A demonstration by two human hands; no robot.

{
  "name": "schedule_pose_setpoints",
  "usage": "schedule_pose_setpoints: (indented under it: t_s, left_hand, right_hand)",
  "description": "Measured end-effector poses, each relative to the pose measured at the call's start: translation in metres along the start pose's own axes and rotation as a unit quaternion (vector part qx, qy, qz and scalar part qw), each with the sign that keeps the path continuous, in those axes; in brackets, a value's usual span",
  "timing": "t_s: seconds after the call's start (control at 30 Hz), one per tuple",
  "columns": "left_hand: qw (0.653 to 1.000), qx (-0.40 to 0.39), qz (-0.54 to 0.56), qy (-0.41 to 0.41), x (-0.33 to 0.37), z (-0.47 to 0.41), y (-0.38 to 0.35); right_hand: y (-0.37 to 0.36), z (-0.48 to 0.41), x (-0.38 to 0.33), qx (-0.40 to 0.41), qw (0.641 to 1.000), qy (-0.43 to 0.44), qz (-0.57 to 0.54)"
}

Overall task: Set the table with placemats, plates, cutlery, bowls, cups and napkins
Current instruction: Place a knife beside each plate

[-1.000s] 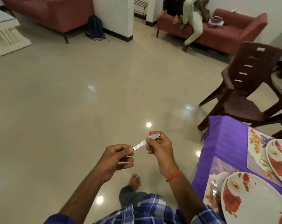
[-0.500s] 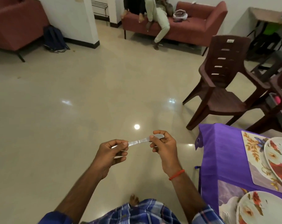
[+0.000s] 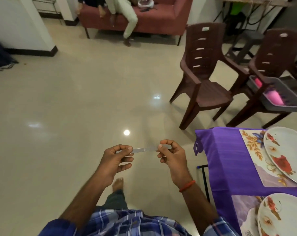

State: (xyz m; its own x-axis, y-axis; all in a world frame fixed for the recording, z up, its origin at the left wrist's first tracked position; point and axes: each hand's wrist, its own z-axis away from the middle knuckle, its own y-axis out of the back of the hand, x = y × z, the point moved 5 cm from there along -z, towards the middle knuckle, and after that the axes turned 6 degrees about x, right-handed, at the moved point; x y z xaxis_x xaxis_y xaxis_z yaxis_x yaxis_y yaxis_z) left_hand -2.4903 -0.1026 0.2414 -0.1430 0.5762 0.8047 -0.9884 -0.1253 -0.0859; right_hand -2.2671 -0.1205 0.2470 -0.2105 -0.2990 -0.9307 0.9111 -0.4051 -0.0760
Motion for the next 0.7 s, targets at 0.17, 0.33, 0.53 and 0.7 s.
schedule_pose_setpoints:
  t_s: [0.17, 0.33, 0.53, 0.7]
  left_hand:
    - [0.997, -0.07, -0.038, -0.007, 0.054, -0.067, -0.025]
    - [0.988, -0.131, -0.079, -0.003, 0.096, -0.115, -0.047]
    - [0.975, -0.178, -0.134, 0.015, 0.114, -0.156, -0.064]
    - [0.961, -0.221, -0.164, 0.031, 0.125, -0.181, -0.093]
  right_hand:
    - [-0.008, -0.043, -0.018, 0.088, 0.996, 0.011, -0.031]
    - [-0.02, -0.08, -0.034, 0.162, 0.985, 0.016, -0.064]
    - [-0.026, -0.109, -0.042, 0.235, 0.969, 0.039, -0.068]
    - [-0.015, -0.125, -0.053, 0.287, 0.952, 0.043, -0.093]
